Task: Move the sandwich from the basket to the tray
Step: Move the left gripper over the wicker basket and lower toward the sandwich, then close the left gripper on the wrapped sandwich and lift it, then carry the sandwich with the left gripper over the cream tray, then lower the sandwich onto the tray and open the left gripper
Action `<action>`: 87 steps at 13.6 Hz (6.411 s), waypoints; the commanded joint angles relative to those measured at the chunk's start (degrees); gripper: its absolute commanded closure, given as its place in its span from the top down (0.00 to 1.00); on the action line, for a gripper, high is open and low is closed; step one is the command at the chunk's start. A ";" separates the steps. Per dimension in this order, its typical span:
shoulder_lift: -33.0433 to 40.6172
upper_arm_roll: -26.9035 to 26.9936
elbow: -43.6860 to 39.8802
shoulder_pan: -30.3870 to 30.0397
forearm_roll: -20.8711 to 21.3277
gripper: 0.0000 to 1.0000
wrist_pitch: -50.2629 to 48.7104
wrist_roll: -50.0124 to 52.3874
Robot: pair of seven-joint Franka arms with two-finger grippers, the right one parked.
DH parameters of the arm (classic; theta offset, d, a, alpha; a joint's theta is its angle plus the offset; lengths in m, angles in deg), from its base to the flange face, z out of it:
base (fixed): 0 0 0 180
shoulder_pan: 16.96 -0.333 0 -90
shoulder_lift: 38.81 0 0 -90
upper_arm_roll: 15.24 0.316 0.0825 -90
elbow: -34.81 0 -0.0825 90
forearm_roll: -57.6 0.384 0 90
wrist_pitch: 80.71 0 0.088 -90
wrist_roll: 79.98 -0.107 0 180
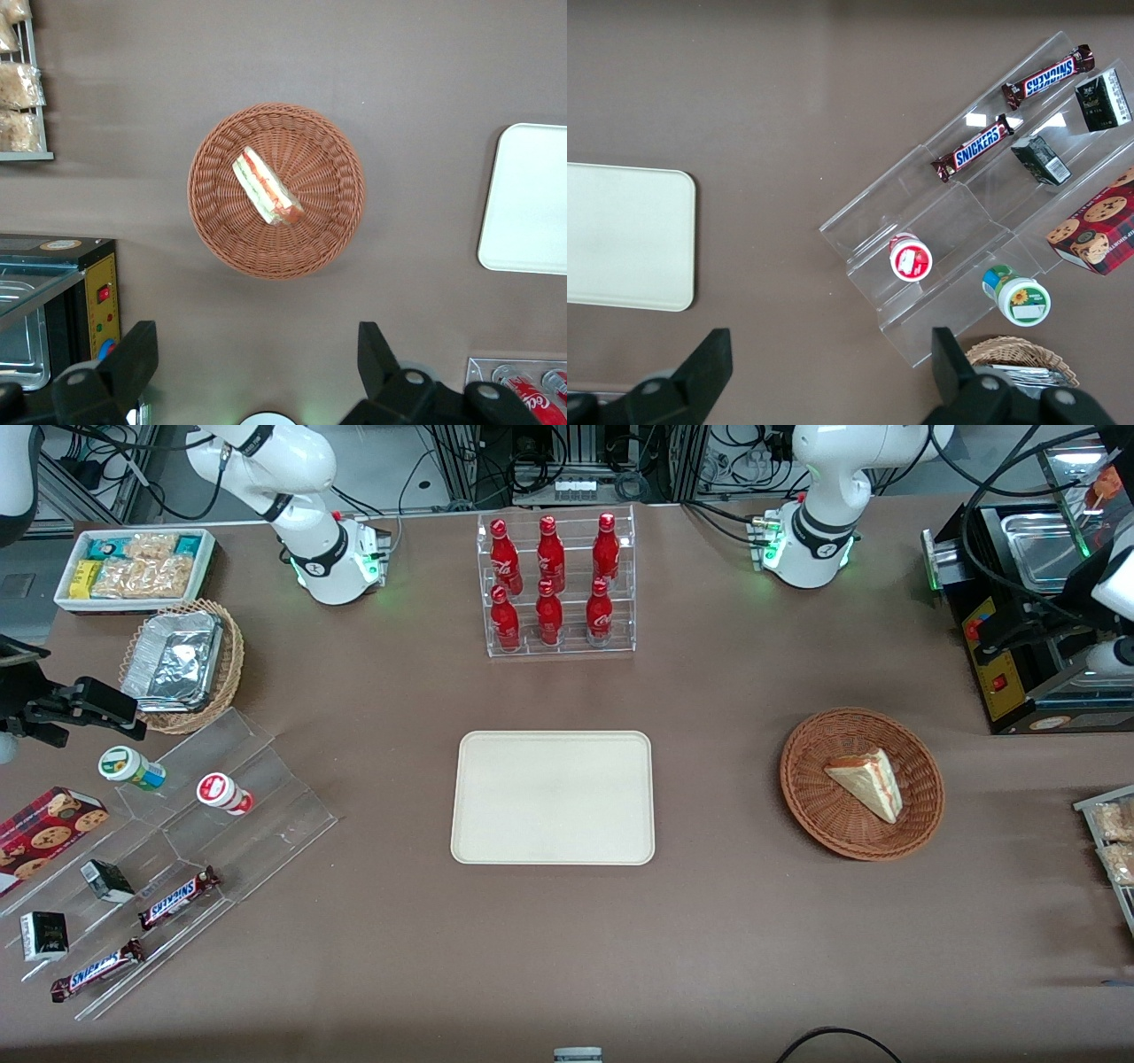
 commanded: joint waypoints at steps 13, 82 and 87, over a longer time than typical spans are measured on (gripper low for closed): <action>-6.50 -0.39 18.43 -0.80 3.95 1.00 20.27 30.63; -43.76 -0.22 -3.08 45.17 13.18 0.04 41.30 55.82; -42.98 -0.22 -3.17 45.17 12.75 1.00 41.21 55.91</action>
